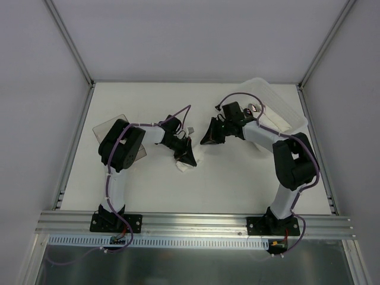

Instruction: Place the utensils on the paper napkin and roll it up

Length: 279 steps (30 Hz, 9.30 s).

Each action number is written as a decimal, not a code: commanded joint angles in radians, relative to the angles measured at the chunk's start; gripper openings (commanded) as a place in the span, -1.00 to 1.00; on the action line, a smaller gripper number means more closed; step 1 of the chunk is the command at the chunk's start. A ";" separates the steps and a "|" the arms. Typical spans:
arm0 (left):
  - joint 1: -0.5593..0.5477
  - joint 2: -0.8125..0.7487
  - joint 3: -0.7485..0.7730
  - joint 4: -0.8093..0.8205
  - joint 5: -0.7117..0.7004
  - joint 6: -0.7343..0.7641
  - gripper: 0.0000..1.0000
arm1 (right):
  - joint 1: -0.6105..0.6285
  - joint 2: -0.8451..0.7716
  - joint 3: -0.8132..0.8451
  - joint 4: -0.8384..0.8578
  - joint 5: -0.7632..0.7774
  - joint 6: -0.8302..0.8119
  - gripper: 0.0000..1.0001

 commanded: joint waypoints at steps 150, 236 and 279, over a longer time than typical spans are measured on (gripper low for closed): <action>0.123 -0.195 0.195 -0.226 -0.028 0.248 -1.00 | 0.017 0.068 0.118 -0.234 -0.126 -0.339 -0.67; 0.341 -0.810 0.086 0.093 -0.141 -0.149 -1.00 | 0.215 0.027 0.626 0.105 0.018 0.098 0.06; 0.391 -0.733 0.118 0.148 0.049 -0.097 0.53 | 0.028 -0.072 0.372 0.400 -0.295 0.183 -1.00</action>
